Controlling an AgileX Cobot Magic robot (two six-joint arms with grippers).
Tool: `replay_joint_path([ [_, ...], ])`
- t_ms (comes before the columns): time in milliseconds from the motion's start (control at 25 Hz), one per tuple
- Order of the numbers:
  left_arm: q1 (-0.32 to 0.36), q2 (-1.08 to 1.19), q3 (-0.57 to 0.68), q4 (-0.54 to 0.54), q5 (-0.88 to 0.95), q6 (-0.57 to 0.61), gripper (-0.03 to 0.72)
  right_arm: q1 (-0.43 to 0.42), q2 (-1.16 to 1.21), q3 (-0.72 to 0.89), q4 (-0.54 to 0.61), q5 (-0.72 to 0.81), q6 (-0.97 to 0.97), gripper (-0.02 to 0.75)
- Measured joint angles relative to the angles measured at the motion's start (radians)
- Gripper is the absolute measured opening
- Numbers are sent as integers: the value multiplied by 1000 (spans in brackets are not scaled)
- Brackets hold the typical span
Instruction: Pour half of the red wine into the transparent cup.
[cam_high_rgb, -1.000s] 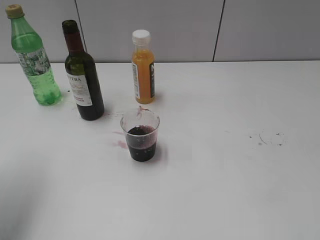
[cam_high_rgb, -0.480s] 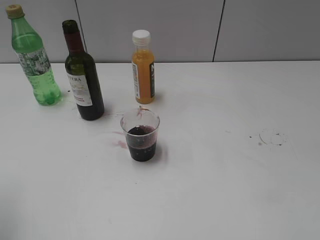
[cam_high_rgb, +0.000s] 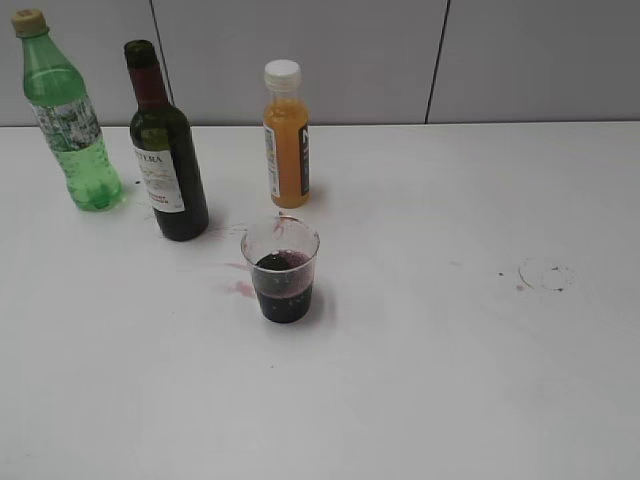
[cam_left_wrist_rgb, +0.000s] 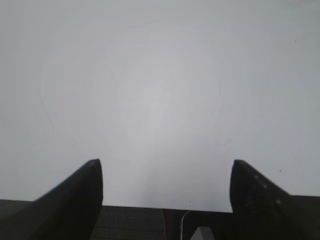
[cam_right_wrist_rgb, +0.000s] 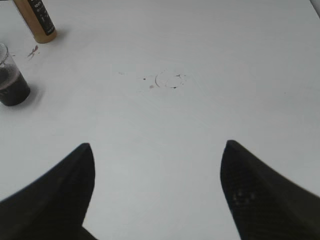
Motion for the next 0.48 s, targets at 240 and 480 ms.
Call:
replay_joint_path([
  [240,0,-155,106,-29,-2,-5,588,0,0,0,0,0,0,590],
  [480,0,-314,138,-51,-27,-8,588,0,0,0,0,0,2,591],
])
